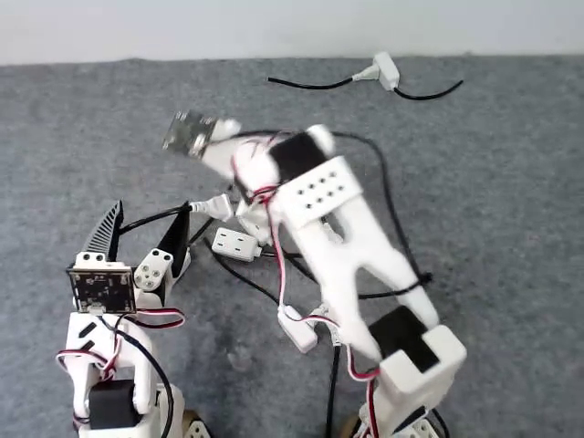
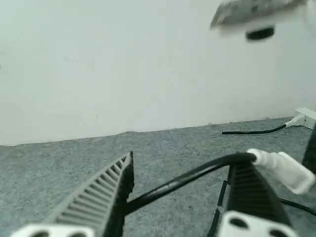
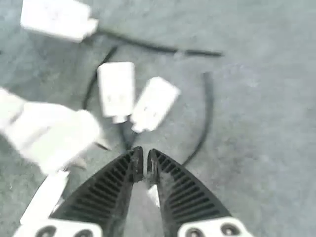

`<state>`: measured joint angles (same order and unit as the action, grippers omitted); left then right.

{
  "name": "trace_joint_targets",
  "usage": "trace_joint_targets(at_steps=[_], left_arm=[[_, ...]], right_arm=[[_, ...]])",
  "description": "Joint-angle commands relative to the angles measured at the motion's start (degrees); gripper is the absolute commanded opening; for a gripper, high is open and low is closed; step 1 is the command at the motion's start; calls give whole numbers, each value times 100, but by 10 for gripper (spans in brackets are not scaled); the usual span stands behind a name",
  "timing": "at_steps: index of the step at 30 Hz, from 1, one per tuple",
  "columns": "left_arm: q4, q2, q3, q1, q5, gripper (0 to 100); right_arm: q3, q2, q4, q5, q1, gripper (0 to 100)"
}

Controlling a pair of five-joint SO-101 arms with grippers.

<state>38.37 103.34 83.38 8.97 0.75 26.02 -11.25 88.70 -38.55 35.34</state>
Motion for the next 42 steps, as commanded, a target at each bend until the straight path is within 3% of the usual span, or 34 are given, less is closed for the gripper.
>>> trace_joint_targets(at_steps=[1,6,12,25,30,36,42], left_arm=[[-176,79,-31,-53,44,305],[-176,79,-31,-53,44,305],[-176,79,-22,-53,44,305],[-176,70,-22,-53,44,305],[-176,70,-22,-53,44,305],[-176,70,-22,-53,44,305],[-176,70,-22,-53,44,305]], right_arm=[[624,673,356,88,-110,16],[879,910,664,97,-119,126],[888,954,708,615,-40,266],[1099,1622,1420,633,1103,268],[897,1824,1429,-167,1253,266],[211,1851,1429,-1697,1209,267],[220,1815,1411,-2207,1235,266]])
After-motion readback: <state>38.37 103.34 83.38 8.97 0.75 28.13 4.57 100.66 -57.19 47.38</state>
